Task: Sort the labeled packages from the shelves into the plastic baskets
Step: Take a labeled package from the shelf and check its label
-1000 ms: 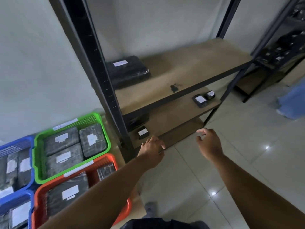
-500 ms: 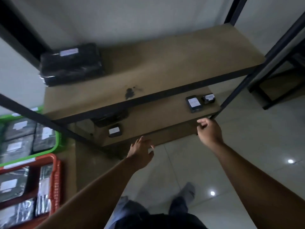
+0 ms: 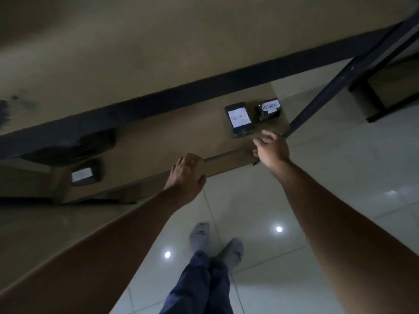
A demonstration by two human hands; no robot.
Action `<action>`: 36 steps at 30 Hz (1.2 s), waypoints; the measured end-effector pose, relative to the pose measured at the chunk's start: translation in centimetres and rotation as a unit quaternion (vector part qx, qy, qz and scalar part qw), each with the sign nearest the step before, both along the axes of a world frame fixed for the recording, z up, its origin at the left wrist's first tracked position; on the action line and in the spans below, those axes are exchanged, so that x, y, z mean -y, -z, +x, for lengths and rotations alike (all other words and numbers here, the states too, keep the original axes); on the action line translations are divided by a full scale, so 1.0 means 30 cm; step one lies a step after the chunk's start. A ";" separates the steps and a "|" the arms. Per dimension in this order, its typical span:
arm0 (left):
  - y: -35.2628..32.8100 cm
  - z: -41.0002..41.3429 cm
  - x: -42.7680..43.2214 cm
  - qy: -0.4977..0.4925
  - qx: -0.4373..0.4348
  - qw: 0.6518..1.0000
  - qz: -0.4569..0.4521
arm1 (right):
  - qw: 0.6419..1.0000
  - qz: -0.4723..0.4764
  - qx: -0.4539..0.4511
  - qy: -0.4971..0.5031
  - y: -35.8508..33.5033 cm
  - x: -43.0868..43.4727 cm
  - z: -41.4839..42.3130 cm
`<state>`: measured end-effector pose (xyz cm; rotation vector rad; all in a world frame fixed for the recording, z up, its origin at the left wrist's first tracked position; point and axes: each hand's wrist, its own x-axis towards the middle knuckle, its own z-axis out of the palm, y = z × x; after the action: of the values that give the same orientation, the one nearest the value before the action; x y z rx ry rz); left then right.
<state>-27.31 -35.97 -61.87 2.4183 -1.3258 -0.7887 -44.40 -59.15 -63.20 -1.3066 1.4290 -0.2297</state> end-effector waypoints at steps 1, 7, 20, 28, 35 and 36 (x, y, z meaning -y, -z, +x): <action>0.051 0.014 0.040 0.006 0.006 1.000 -0.005 | 1.000 -0.001 0.011 0.011 0.049 0.015 0.021; 0.311 0.106 0.194 -0.017 0.073 0.996 -0.042 | 0.993 -0.020 0.076 0.092 0.212 0.051 0.144; 0.437 0.107 0.190 0.009 0.143 0.989 -0.026 | 0.934 0.051 0.263 0.235 0.257 0.029 0.186; 0.436 0.103 0.194 0.007 0.149 0.989 -0.023 | 0.932 0.056 0.273 0.234 0.282 0.021 0.163; 0.410 0.110 0.199 -0.009 0.127 0.992 -0.022 | 0.966 0.046 0.215 0.133 0.242 0.045 0.137; 0.394 0.102 0.196 -0.020 0.120 0.992 -0.023 | 0.967 0.056 0.213 0.130 0.224 0.038 0.129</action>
<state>-24.24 -41.83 -73.69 2.5578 -1.3555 -0.4631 -40.53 -60.29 -69.92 -0.9057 1.2179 -0.5623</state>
